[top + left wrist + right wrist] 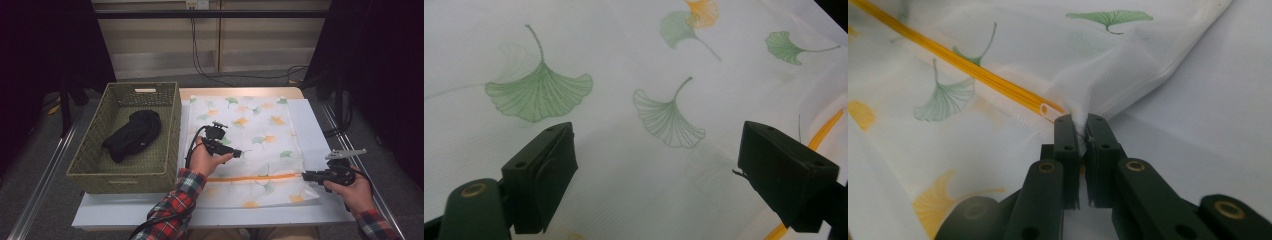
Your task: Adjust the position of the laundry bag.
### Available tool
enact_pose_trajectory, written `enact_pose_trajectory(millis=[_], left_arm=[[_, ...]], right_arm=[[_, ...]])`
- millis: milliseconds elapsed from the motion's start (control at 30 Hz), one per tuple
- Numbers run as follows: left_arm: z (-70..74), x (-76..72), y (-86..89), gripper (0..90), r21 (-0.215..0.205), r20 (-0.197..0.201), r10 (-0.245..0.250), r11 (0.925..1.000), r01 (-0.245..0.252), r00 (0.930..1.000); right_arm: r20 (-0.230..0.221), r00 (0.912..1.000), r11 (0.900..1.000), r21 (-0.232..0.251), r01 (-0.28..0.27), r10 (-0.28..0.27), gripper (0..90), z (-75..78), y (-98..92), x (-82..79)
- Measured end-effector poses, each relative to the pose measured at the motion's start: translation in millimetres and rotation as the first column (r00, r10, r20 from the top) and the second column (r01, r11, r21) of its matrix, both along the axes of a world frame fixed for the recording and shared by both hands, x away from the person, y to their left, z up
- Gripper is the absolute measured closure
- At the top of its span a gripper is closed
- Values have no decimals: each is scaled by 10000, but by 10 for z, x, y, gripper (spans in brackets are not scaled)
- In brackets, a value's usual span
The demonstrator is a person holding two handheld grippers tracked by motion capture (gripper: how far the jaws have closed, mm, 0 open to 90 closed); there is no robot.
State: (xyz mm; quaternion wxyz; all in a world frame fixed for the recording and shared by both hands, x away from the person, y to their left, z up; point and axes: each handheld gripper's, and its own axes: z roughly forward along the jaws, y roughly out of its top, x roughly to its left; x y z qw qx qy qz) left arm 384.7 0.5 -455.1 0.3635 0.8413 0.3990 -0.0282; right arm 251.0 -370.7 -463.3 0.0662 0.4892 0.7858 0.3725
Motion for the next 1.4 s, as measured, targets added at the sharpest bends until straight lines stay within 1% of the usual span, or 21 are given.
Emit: enact_pose_trajectory(millis=[33, 67, 100, 133, 167, 233, 300, 400, 500, 533, 633, 733, 767, 933, 967, 1000, 1033, 1100, 1267, 1300, 1400], left_arm=[[-7, -18, -27, 152, -132, -43, 5, 9999, -5, 10000], [-7, -18, -27, 152, -132, -43, 5, 9999, -5, 10000], [-12, -36, -49, 152, -20, -45, -222, 9998, 222, 9997], [-12, -36, -49, 151, -20, -45, -222, 9998, 222, 9997], [-11, -57, -83, 151, -40, -77, -373, 9993, 373, 9993], [-10, -66, -99, 151, -93, -124, -437, 9990, 436, 9990], [4, -109, -158, 150, -165, -99, -623, 9979, 621, 9980], [21, -129, -194, 151, -197, -72, -789, 9967, 788, 9969], [58, -184, -265, 151, -292, -20, -1049, 9941, 1048, 9945], [58, -184, -265, 151, -292, -20, -1049, 9941, 1048, 9945], [75, -211, -309, 151, -283, 46, -1215, 9922, 1216, 9926], [75, -246, -357, 151, -452, -30, -1266, 9910, 1264, 9919], [74, -246, -360, 151, -423, -50, -1412, 9891, 1408, 9900], [71, -262, -386, 150, -348, -35, -1502, 9881, 1500, 9886], [72, -272, -399, 150, -384, -58, -1420, 9892, 1417, 9898], [76, -269, -400, 150, -329, -48, -1544, 9875, 1542, 9880], [77, -280, -414, 151, -399, -76, -1513, 9877, 1509, 9885], [81, -291, -425, 151, -392, -90, -1645, 9857, 1640, 9863], [99, -323, -459, 151, -506, -29, -1670, 9847, 1667, 9859], [108, -335, -471, 150, -499, -3, -1830, 9819, 1828, 9831], [103, -354, -494, 151, -640, -79, -1774, 9822, 1765, 9841]], right_arm=[[-11, 10000, 9998, 206, 13, -13, 859, 27, -14, 3], [-11, 10000, 9998, 206, 13, -13, 859, 27, -14, 3], [14, 10000, 9993, 386, 21, -22, 859, 32, -31, 16], [14, 10000, 9993, 386, 21, -22, 859, 32, -31, 16], [58, 10000, 9980, 627, 68, -71, 860, 45, -48, 23], [42, 9999, 9974, 711, 88, -91, 860, 52, -55, 28], [-89, 9999, 9952, 976, 93, -85, 861, 62, -63, 30], [-85, 10000, 9951, 983, 60, -51, 861, 62, -57, 37], [-113, 9999, 9924, 1232, 56, -42, 861, 99, -55, 56], [-90, 9999, 9916, 1288, 100, -90, 861, 107, -48, 56], [-103, 9999, 9907, 1362, 19, -5, 861, 116, -37, 64], [-150, 9999, 9910, 1337, 13, 7, 861, 118, -18, 71], [-148, 9999, 9904, 1381, 32, -12, 861, 120, -13, 73], [-175, 9998, 9908, 1356, 6, 17, 861, 139, 12, 90], [-232, 9997, 9908, 1356, 14, 18, 861, 145, 18, 93], [-232, 9997, 9908, 1356, 14, 18, 861, 145, 18, 93], [-234, 9997, 9904, 1381, 8, 25, 861, 144, 23, 99], [-332, 9994, 9909, 1349, 29, 16, 861, 153, 49, 115], [-328, 9994, 9903, 1391, -20, 66, 861, 179, 91, 143], [-315, 9995, 9907, 1362, -57, 101, 861, 187, 115, 157], [-310, 9995, 9906, 1365, -74, 117, 860, 188, 132, 171]])
